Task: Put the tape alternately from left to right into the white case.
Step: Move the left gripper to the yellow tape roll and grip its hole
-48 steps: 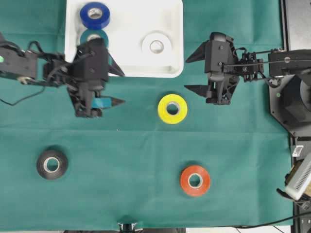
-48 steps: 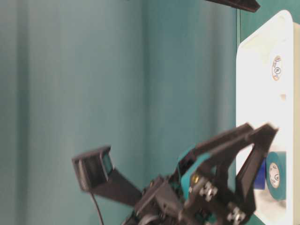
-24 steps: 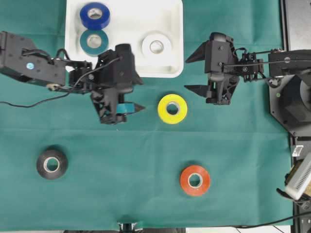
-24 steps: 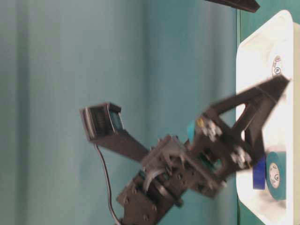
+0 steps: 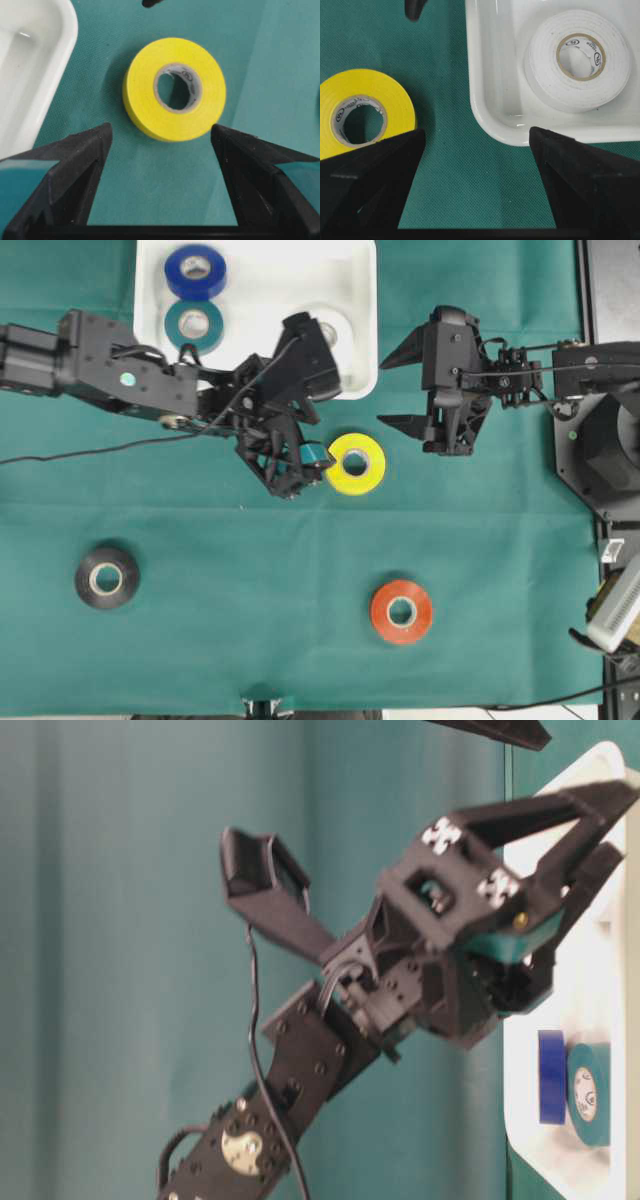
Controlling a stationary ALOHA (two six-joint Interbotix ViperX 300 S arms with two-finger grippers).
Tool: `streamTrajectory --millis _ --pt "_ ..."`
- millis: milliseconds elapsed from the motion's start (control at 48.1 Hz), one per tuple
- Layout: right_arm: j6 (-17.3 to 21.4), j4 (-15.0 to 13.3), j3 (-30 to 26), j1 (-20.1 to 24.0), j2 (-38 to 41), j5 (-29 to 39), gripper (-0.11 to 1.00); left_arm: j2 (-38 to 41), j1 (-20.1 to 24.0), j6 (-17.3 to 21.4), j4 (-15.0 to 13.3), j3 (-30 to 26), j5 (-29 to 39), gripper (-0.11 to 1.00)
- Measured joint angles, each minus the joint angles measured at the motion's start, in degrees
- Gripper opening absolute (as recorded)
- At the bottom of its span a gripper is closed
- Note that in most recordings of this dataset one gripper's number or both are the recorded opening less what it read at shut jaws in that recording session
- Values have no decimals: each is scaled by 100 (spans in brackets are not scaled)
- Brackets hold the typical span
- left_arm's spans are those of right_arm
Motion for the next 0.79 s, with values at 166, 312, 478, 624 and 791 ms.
streamTrajectory --millis 166,312,478,624,791 --pt "0 0 26 0 0 9 58 185 0 -53 0 -281 158 85" --pt "0 0 26 0 0 0 58 387 0 -141 -9 -492 352 85" --pt "0 0 26 0 -9 -62 58 677 0 -202 0 -765 659 85" --pt "0 0 44 0 0 -149 58 923 0 -237 0 -984 721 85" --pt "0 0 79 0 -9 -176 58 1099 9 -246 0 -1143 826 85"
